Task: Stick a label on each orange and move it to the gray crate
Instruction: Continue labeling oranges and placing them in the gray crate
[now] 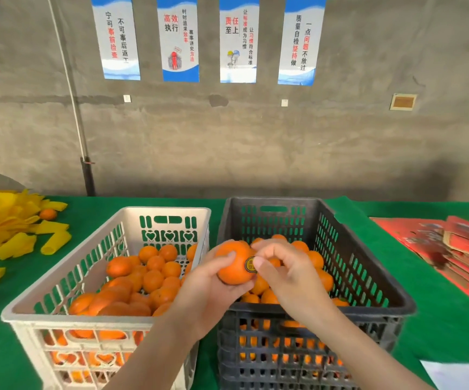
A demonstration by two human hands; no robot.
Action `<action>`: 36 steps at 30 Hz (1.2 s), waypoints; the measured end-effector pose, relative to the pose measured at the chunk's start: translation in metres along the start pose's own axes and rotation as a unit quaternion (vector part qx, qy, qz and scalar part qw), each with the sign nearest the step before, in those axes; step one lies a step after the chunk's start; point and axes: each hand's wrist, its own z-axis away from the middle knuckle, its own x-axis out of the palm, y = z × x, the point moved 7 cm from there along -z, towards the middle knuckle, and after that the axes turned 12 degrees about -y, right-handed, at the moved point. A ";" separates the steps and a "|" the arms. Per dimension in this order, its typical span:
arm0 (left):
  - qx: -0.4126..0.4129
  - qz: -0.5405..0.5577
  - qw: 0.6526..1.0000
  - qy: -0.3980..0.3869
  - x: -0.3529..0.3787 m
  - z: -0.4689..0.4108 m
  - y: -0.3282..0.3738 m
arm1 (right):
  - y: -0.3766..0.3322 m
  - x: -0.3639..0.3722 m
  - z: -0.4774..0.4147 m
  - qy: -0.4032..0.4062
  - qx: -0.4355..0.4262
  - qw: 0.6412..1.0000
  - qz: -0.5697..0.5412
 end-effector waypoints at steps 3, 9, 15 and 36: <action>0.011 -0.017 1.000 -0.006 0.009 0.000 -0.004 | -0.005 -0.004 0.006 0.018 -0.030 0.997 0.063; 0.036 -0.068 0.997 -0.014 0.019 0.002 -0.006 | -0.015 -0.009 0.014 0.048 -0.059 0.981 0.177; 0.071 -0.097 0.993 0.000 0.026 0.005 -0.005 | -0.024 -0.011 0.024 0.113 -0.073 0.951 0.279; 0.023 -0.374 0.923 0.092 0.001 -0.005 -0.010 | 0.026 0.016 0.014 0.003 -0.017 0.993 0.118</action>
